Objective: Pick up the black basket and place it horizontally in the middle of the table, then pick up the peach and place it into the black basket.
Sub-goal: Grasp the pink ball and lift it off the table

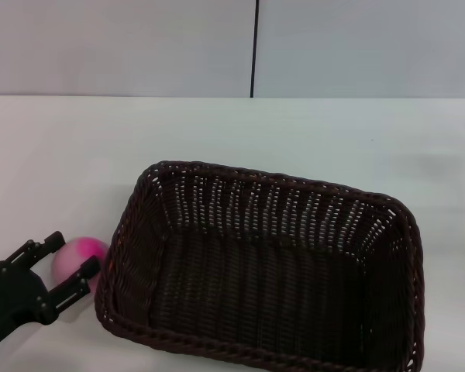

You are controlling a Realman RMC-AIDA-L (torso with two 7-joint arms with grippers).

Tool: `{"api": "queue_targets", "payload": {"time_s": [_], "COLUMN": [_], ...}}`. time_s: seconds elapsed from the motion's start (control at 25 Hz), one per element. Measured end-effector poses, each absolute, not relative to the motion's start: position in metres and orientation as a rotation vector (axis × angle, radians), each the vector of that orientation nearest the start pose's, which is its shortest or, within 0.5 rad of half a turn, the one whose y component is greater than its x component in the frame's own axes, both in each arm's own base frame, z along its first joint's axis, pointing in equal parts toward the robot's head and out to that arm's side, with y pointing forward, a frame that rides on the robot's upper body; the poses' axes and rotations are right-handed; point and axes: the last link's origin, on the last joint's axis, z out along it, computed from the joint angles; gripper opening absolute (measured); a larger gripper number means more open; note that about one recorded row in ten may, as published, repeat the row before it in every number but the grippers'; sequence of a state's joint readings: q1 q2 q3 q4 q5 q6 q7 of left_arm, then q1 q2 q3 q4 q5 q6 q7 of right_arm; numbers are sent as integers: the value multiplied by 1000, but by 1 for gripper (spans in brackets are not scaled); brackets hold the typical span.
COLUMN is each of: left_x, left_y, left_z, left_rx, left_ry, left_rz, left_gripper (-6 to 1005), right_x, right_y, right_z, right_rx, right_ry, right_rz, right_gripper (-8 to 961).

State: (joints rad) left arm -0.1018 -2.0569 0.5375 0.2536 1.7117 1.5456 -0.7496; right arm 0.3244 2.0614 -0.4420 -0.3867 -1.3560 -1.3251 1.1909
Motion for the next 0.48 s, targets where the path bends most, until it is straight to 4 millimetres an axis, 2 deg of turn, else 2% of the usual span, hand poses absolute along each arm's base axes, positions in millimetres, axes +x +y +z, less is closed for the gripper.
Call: {"api": "queue_targets", "payload": {"time_s": [0.4, 0.48], "left_x": [-378, -378], "left_y": [182, 183], "left_z": [-17, -19], "left_rx": [-2184, -2200], "left_ry": [-748, -746], "left_rz": [-773, -769], "left_gripper": [667, 598], "right_x": [362, 362], "right_y": [306, 306], "right_z": [59, 58], "right_rx": [-1663, -1662], "right_ry": [948, 946], "right_rz": [1087, 1084], "right_gripper": [625, 625]}}
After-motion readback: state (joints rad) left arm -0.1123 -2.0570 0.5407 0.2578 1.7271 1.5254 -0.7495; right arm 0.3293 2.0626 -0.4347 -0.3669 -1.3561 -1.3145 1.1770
